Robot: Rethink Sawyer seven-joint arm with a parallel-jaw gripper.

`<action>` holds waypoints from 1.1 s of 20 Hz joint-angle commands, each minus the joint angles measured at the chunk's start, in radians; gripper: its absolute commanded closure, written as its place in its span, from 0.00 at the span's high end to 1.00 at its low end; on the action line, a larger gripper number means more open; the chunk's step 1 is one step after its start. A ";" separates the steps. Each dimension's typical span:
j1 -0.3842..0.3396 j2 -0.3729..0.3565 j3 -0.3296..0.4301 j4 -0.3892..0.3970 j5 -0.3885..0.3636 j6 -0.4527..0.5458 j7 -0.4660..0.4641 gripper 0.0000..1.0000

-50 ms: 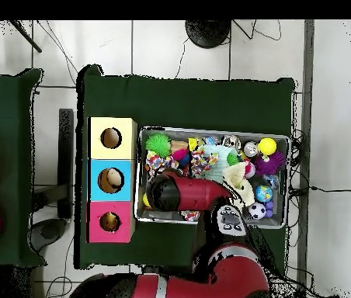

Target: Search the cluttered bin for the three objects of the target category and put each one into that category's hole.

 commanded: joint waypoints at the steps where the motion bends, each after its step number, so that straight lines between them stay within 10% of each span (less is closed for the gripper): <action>1: -0.017 -0.057 0.050 0.018 0.044 0.122 0.090 0.00; 7: 0.027 -0.251 -0.041 0.002 0.016 0.396 0.005 0.00; 22: -0.032 -0.316 -0.023 0.006 -0.097 0.400 -0.066 0.00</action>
